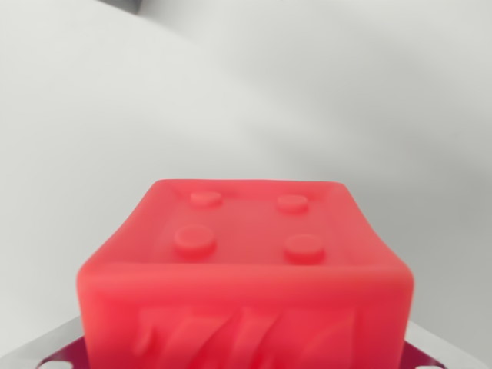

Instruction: Destack cube

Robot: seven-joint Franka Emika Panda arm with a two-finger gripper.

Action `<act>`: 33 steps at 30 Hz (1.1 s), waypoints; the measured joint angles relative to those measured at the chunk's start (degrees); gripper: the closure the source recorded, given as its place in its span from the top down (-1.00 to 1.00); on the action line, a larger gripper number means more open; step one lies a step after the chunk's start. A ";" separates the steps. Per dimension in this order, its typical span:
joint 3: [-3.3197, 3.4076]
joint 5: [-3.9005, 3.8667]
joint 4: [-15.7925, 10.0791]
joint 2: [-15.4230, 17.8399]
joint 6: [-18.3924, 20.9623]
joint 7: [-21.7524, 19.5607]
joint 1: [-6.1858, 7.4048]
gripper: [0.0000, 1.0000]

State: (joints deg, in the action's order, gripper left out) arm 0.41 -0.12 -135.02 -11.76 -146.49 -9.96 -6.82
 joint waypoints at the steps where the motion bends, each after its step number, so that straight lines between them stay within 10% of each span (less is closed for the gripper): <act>1: 0.01 0.00 -0.15 0.00 -0.15 0.44 -0.18 -1.00; 33: 0.20 0.15 -3.67 -1.20 -4.94 14.27 -6.02 -1.00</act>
State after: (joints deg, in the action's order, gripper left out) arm 0.61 0.02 -138.70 -12.96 -151.43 4.31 -12.84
